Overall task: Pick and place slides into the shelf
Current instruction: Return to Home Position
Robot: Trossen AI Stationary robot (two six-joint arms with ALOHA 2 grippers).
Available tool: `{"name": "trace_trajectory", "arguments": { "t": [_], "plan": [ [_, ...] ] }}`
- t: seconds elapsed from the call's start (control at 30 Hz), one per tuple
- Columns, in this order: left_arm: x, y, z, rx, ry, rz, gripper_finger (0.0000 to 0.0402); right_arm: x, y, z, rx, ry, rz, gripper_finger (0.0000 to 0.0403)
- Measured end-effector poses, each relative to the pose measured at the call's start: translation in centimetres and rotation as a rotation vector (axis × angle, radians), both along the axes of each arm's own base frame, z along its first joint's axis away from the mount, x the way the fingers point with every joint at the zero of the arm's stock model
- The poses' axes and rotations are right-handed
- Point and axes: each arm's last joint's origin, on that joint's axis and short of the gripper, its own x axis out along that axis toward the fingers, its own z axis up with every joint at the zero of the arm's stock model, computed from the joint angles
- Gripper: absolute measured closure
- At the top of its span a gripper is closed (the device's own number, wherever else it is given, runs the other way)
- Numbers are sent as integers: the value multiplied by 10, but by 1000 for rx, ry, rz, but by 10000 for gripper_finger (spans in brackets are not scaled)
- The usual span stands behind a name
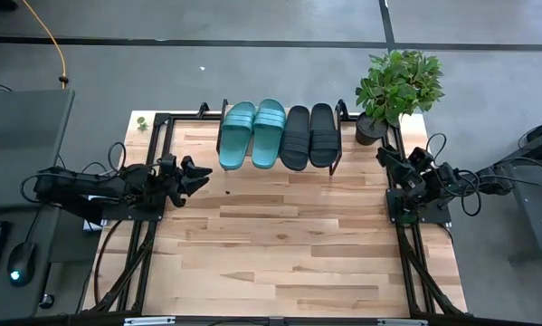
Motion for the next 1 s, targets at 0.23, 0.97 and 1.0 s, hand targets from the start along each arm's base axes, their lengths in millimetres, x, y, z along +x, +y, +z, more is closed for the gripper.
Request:
{"name": "trace_trajectory", "arguments": {
  "t": [0.23,0.97,1.0],
  "plan": [
    [0,0,0,-15,3,-2,213,1,-2,-2,48,26,-58,233],
    [0,0,-2,43,36,22,213,20,1,-30,72,360,-7,233],
    [0,0,-2,66,42,25,213,20,1,-30,49,368,-23,233]
  ]
}}
